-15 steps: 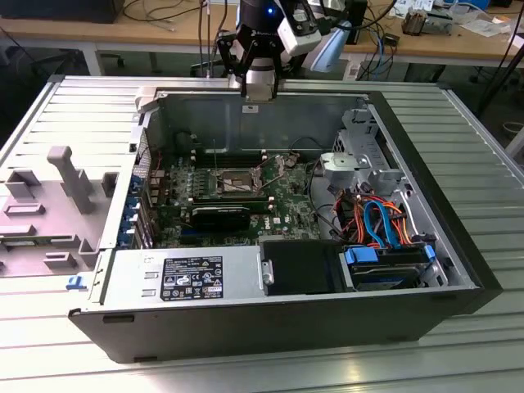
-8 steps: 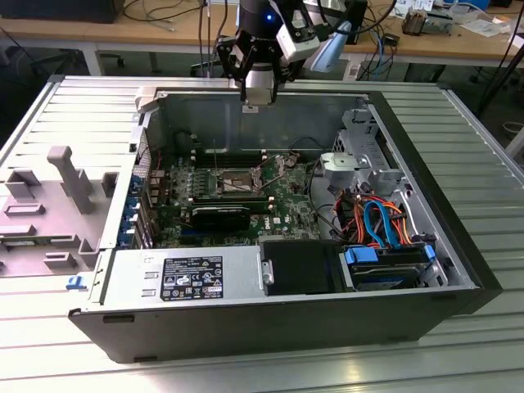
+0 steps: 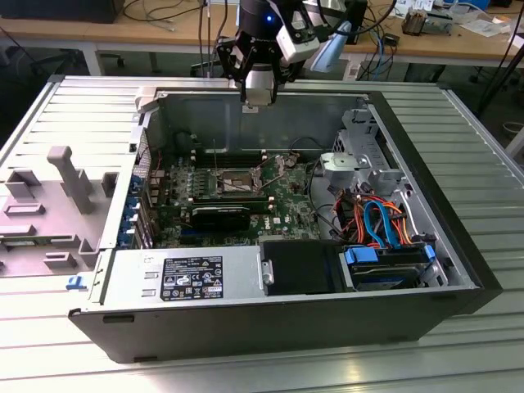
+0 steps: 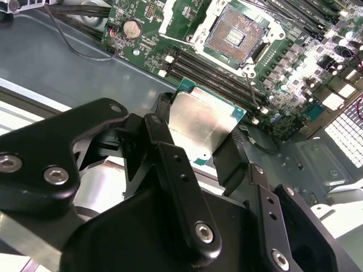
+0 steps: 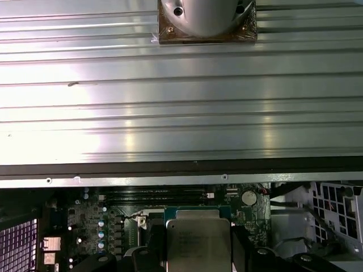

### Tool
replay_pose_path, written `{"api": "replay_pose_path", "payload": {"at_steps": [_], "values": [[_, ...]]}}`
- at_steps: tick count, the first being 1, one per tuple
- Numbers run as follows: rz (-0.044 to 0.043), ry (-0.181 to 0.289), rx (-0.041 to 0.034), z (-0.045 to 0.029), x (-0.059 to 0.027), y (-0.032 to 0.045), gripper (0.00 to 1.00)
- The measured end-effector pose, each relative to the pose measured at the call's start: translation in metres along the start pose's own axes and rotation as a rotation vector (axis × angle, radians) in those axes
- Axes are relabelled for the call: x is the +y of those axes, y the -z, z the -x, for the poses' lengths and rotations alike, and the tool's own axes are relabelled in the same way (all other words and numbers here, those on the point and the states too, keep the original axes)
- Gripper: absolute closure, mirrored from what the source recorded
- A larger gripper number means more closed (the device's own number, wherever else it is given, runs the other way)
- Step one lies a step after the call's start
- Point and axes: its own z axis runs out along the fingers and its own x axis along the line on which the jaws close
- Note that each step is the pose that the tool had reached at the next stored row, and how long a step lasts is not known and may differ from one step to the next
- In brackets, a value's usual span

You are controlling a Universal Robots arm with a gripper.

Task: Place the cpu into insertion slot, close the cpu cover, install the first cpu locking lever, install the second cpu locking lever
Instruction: 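Place the cpu into insertion slot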

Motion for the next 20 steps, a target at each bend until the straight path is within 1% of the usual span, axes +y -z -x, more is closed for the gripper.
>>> {"api": "replay_pose_path", "payload": {"at_steps": [1,3,19,20], "values": [[0.0,0.0,0.0,0.0,0.0,-0.0002,0.45],[-0.0001,0.0,0.0,0.0002,-0.0012,-0.0123,0.45],[-0.0001,0.0,0.0,0.0003,-0.0015,-0.0153,0.45],[-0.0001,0.0,0.0001,0.0003,-0.0016,-0.0163,0.45]]}}
